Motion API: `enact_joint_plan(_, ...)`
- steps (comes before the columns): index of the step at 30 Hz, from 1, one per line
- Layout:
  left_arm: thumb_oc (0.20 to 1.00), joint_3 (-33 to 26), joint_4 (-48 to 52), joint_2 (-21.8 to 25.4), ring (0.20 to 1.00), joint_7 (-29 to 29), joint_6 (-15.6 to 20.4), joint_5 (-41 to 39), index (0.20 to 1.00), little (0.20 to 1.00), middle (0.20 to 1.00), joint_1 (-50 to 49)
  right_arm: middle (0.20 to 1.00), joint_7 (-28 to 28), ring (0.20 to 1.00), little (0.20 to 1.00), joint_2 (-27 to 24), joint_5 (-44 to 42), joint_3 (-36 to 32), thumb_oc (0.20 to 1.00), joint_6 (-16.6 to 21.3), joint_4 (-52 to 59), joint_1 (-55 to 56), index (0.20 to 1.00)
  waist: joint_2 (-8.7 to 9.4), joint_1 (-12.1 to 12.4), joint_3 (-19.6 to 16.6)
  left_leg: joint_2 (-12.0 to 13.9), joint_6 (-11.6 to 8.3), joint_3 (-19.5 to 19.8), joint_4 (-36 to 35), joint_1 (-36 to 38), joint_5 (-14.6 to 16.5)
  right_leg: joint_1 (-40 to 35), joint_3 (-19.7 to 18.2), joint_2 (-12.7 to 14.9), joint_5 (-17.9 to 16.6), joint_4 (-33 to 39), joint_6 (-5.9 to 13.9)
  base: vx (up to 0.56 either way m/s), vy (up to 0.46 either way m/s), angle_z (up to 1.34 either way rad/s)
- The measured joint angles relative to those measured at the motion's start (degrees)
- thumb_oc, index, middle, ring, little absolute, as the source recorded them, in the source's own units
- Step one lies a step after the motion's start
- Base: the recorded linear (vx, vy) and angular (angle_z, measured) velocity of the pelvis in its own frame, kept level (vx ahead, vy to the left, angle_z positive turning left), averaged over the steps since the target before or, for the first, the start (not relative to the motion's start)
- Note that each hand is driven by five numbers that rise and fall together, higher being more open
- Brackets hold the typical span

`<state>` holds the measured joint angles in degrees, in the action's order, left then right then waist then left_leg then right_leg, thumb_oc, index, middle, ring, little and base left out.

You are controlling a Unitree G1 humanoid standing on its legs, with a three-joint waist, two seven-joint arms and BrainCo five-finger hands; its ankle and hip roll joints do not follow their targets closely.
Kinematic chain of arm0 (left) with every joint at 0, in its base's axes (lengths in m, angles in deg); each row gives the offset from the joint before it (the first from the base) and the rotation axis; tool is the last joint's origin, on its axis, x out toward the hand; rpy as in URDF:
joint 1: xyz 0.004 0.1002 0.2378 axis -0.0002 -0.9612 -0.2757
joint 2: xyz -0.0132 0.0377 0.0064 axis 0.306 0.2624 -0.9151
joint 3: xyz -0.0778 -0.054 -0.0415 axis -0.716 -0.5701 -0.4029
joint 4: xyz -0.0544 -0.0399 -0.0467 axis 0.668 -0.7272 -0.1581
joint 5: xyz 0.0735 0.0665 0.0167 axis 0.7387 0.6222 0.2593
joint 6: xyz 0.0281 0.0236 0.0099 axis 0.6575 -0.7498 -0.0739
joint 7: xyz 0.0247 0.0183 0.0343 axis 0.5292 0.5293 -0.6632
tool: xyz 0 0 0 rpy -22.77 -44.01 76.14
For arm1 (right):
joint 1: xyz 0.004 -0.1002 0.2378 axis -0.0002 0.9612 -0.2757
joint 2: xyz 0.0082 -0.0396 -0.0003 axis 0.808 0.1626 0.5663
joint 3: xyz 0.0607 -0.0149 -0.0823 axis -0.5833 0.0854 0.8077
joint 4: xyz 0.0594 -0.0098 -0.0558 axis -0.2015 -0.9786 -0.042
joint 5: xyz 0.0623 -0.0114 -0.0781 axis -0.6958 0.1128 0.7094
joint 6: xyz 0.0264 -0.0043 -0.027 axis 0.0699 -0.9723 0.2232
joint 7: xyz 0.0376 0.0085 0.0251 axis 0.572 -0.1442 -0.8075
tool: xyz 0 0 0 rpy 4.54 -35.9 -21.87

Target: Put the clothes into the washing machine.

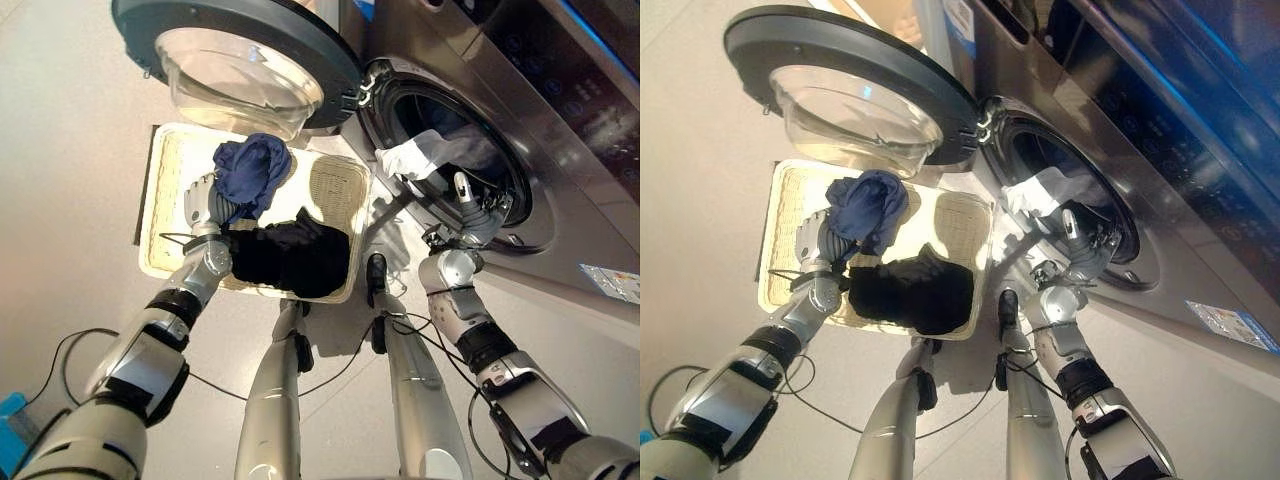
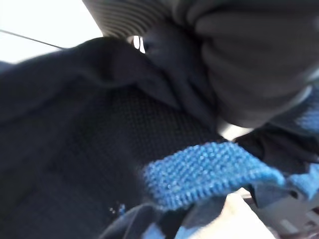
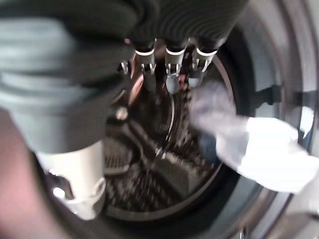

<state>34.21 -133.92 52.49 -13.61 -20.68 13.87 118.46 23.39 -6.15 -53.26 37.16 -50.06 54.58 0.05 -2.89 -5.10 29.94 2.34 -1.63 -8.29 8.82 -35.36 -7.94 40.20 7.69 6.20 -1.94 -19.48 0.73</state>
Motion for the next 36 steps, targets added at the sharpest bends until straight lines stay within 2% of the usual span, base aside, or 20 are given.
enact_joint_plan(4,0.2,-4.13,7.16,-2.37,0.2,0.3,5.53,-4.41,0.2,0.2,0.2,-2.93,1.0,-4.51,1.0,1.0,0.03,6.76,1.79,1.0,-2.36,2.82,0.63,1.0,0.22,1.08,0.13,-0.31,0.08,0.62,-0.07,1.87,-0.05,-2.09,0.53,0.35,0.19,-0.17,0.12,0.01,-0.014,0.07)
enact_joint_plan(6,0.2,-4.13,7.16,-2.37,0.2,0.3,5.53,-4.41,0.2,0.2,0.2,-2.93,1.0,-4.51,1.0,1.0,0.03,6.76,1.79,1.0,-2.36,2.82,0.63,1.0,0.22,1.08,0.13,-0.31,0.08,0.62,-0.07,1.87,-0.05,-2.09,0.53,0.35,0.19,-0.17,0.12,0.0,0.0,0.0)
enact_joint_plan(8,0.2,-4.29,9.45,-3.18,0.2,1.28,8.6,-6.34,0.2,0.2,0.2,-4.11,1.0,-8.79,1.0,1.0,0.01,9.56,3.02,1.0,-3.04,4.2,0.46,1.0,0.24,1.89,0.11,-0.22,0.02,0.86,-0.08,2.98,-0.01,-3.28,0.84,0.31,0.51,-0.35,0.1,0.03,-0.055,0.04)
enact_joint_plan(10,0.2,-8.73,16.07,-5.59,0.2,5.87,11.36,-12.63,0.2,0.2,0.2,-8.76,1.0,-17.47,1.0,1.0,-1.07,10.49,4.67,1.0,-4.88,4.41,1.18,1.0,0.79,1.79,0.45,-0.3,0.0,1.27,-0.26,4.42,0.02,-4.77,1.02,0.36,0.66,-0.26,0.08,0.03,-0.065,0.07)
enact_joint_plan(11,0.2,-8.34,16.04,-6.35,0.2,7.99,12.91,-14.98,0.2,0.2,0.2,-9.49,1.0,-21.68,1.0,1.0,-1.56,11.02,5.06,1.0,-5.62,4.4,1.69,1.0,0.81,2.12,0.44,-0.27,-0.19,1.66,-0.22,5.11,0.22,-5.71,1.49,0.41,1.06,-0.28,0.02,0.02,-0.049,0.08)
enact_joint_plan(12,0.2,-8.34,16.04,-6.35,0.2,7.99,12.91,-14.98,0.2,0.2,0.2,-9.49,1.0,-21.68,1.0,1.0,-1.56,11.02,5.06,1.0,-5.62,4.4,1.69,1.0,0.81,2.12,0.44,-0.27,-0.19,1.66,-0.22,5.11,0.22,-5.71,1.49,0.41,1.06,-0.28,0.02,0.0,-0.064,0.14)
enact_joint_plan(13,0.2,-8.37,16.38,-6.6,0.2,10.93,13.72,-17.68,0.2,0.2,0.2,-9.8,1.0,-26.55,1.0,1.0,-2.17,11.65,5.07,1.0,-6.59,4.41,1.5,1.0,0.83,2.63,0.44,-0.21,-0.21,2.19,-0.17,5.4,0.21,-6.23,2.05,0.43,1.4,-0.41,-0.07,0.0,-0.062,0.09)
enact_joint_plan(19,0.2,-9.03,22.88,-7.74,0.2,19.86,14.29,-27.93,0.2,0.2,0.2,-11.14,1.0,-38.45,1.0,1.0,-5.13,12.21,6.26,1.0,-10.89,4.39,-0.27,1.0,0.94,4.62,0.51,-0.34,-0.21,2.88,-0.03,5.6,0.17,-6.74,2.91,0.7,1.82,-0.87,-0.21,-0.01,-0.058,0.08)
enact_joint_plan(23,0.2,-9.08,25.44,-7.92,0.2,24.28,13.95,-30.57,0.2,0.2,0.2,-11.02,1.0,-44.03,1.0,1.0,-6.41,11.45,6.27,1.0,-12.14,4.29,-3.0,1.0,0.95,4.8,0.52,-0.61,-0.16,3.96,0.12,5.77,0.13,-7.57,4.06,1.04,2.02,-0.98,-0.21,0.0,-0.052,0.15)
enact_joint_plan(25,0.2,-9.07,26.58,-7.93,0.2,26.71,12.63,-31.82,0.2,0.2,0.2,-10.95,1.0,-47.09,1.0,1.0,-7.06,11.47,6.33,1.0,-12.61,4.24,-5.46,1.0,0.95,5.06,0.52,-0.71,-0.05,4.31,0.35,5.84,0.06,-7.95,4.39,1.19,2.02,-1.02,-0.27,-0.01,-0.03,0.07)
enact_joint_plan(28,0.2,-8.8,26.76,-7.96,0.2,28.85,11.08,-32.7,0.2,0.2,0.2,-10.43,1.0,-49.08,1.0,1.0,-7.55,11.7,6.53,1.0,-13.08,4.18,-7.88,1.0,0.95,6.03,0.52,-0.7,-0.05,4.42,0.54,5.89,0.06,-8.03,4.46,1.22,2.05,-1.23,-0.3,0.0,-0.008,0.01)
enact_joint_plan(36,0.2,-7.82,26.73,-5.58,0.2,31.92,9.36,-32.62,0.2,0.2,0.2,-8.97,1.0,-53.11,1.0,1.0,-9.17,11.41,9.3,1.0,-14.13,1.79,-13.76,1.0,0.95,6.29,0.52,-1.25,-0.03,5.37,1.09,6.77,0.03,-9.25,5.34,1.98,2.53,-2.2,-0.21,0.0,-0.007,0.07)
